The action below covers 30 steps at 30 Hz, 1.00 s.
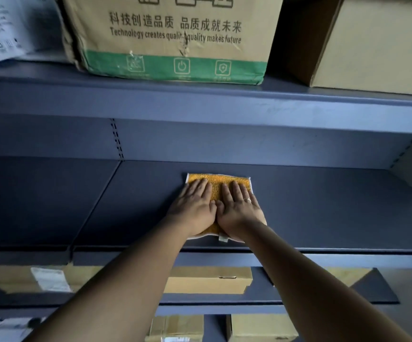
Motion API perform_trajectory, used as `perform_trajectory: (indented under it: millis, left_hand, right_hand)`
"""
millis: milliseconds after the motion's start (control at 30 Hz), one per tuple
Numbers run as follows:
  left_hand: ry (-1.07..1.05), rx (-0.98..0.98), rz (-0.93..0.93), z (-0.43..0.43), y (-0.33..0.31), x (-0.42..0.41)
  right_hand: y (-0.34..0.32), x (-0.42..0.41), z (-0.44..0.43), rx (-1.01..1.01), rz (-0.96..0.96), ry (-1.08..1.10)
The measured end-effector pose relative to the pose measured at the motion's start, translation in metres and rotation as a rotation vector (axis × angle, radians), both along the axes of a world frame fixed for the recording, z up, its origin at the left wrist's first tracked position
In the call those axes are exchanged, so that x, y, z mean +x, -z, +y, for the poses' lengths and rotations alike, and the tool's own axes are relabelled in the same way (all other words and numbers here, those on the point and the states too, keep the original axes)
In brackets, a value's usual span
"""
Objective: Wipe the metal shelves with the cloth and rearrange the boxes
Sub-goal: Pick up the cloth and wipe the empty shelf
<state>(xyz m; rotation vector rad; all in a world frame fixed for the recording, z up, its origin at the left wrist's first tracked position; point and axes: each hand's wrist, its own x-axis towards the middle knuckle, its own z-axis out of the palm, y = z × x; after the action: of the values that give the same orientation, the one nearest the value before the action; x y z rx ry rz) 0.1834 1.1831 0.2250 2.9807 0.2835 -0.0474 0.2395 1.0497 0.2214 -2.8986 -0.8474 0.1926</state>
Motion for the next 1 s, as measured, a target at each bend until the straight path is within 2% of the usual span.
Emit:
perform_trajectory:
  millis: [333,733,1000]
  left_hand:
    - [0.045,-0.008,-0.008,-0.011,0.002,-0.036]
    - [0.007,-0.010,-0.004,0.038,0.000,-0.085]
    - [0.024,0.008,-0.016,0.044,0.005,-0.080]
  right_hand:
    - [0.001,-0.041,-0.015,-0.011,-0.005,0.033]
    - [-0.003,-0.089,0.038,-0.020,0.015,0.003]
    - [-0.001,-0.085,0.041,-0.032,0.011,0.006]
